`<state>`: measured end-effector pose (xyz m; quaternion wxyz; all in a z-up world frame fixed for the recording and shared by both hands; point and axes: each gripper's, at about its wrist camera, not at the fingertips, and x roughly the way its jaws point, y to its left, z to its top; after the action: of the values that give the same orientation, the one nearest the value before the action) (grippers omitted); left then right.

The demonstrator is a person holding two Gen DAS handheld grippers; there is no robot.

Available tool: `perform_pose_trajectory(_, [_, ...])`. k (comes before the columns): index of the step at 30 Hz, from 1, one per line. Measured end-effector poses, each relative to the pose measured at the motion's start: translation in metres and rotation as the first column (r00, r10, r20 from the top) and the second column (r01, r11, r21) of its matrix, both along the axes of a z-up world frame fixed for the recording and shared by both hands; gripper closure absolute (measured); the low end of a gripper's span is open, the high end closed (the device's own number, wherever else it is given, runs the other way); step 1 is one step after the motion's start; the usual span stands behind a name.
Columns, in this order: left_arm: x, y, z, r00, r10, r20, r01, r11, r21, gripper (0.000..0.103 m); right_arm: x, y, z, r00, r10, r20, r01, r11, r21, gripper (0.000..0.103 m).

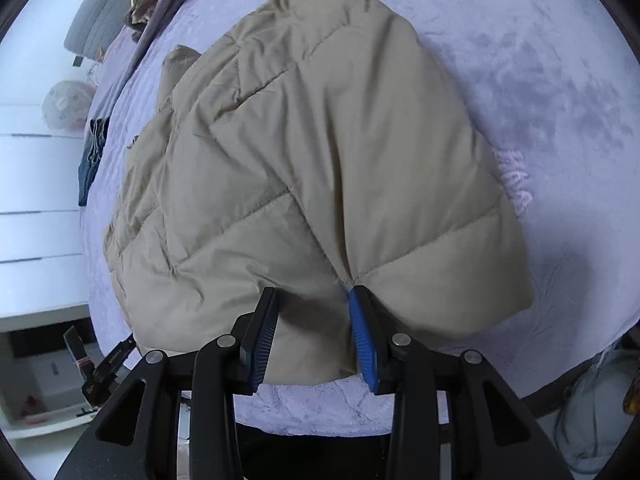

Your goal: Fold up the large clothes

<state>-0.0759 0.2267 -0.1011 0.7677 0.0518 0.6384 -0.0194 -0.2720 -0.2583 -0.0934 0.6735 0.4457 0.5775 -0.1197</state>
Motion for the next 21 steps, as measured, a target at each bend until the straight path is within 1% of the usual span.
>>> perform_pose_trajectory(1, [-0.001, 0.000, 0.005, 1.000, 0.000, 0.003, 0.000, 1.000, -0.004, 0.070, -0.002, -0.001, 0.001, 1.000, -0.014, 0.007, 0.014, 1.000, 0.011, 0.064])
perform_pose_trajectory(2, [-0.001, 0.000, 0.011, 1.000, 0.000, 0.007, 0.000, 1.000, -0.012, 0.070, -0.004, -0.001, 0.005, 1.000, -0.018, 0.013, 0.018, 1.000, 0.013, 0.061])
perform_pose_trajectory(6, [-0.004, -0.007, 0.039, 0.998, -0.025, 0.054, 0.027, 0.999, -0.047, 0.070, 0.003, 0.004, 0.022, 0.999, 0.029, 0.038, -0.028, 0.999, -0.027, 0.060])
perform_pose_trajectory(8, [-0.006, -0.016, 0.054, 0.995, -0.042, 0.086, 0.048, 0.997, -0.062, 0.070, 0.004, 0.010, 0.036, 0.997, 0.052, 0.066, -0.049, 0.998, -0.041, 0.054])
perform_pose_trajectory(9, [-0.005, -0.019, 0.058, 0.994, -0.048, 0.098, 0.055, 0.996, -0.064, 0.070, 0.006, 0.012, 0.043, 0.995, 0.065, 0.080, -0.061, 0.997, -0.050, 0.048])
perform_pose_trajectory(10, [-0.006, -0.023, 0.064, 0.992, -0.055, 0.114, 0.062, 0.996, -0.062, 0.070, 0.006, 0.015, 0.048, 0.993, 0.078, 0.091, -0.073, 0.996, -0.059, 0.044])
perform_pose_trajectory(12, [-0.010, -0.031, 0.073, 0.989, -0.066, 0.136, 0.074, 0.996, -0.056, 0.070, 0.015, 0.020, 0.056, 0.989, 0.104, 0.105, -0.096, 0.993, -0.075, 0.044])
perform_pose_trajectory(13, [-0.011, -0.035, 0.077, 0.987, -0.071, 0.142, 0.080, 0.995, -0.057, 0.060, 0.016, 0.022, 0.059, 0.987, 0.115, 0.111, -0.106, 0.991, -0.080, 0.044])
perform_pose_trajectory(14, [-0.014, -0.038, 0.079, 0.986, -0.073, 0.147, 0.082, 0.995, -0.057, 0.017, 0.016, 0.023, 0.062, 0.986, 0.123, 0.116, -0.114, 0.990, -0.085, 0.042])
perform_pose_trajectory(15, [-0.017, -0.040, 0.083, 0.984, -0.072, 0.161, 0.080, 0.996, -0.045, 0.000, 0.016, 0.025, 0.064, 0.984, 0.129, 0.119, -0.119, 0.989, -0.090, 0.040])
perform_pose_trajectory(16, [-0.022, -0.042, 0.086, 0.979, -0.072, 0.191, 0.079, 0.997, -0.028, 0.000, 0.014, 0.026, 0.066, 0.983, 0.137, 0.122, -0.125, 0.987, -0.096, 0.038])
perform_pose_trajectory(17, [-0.026, -0.045, 0.088, 0.976, -0.083, 0.201, 0.089, 0.996, -0.017, 0.000, 0.011, 0.025, 0.067, 0.982, 0.141, 0.124, -0.129, 0.986, -0.101, 0.038])
perform_pose_trajectory(21, [-0.035, -0.047, 0.092, 0.976, -0.093, 0.197, 0.098, 0.995, -0.018, 0.000, 0.007, 0.027, 0.066, 0.982, 0.145, 0.117, -0.133, 0.986, -0.104, 0.037])
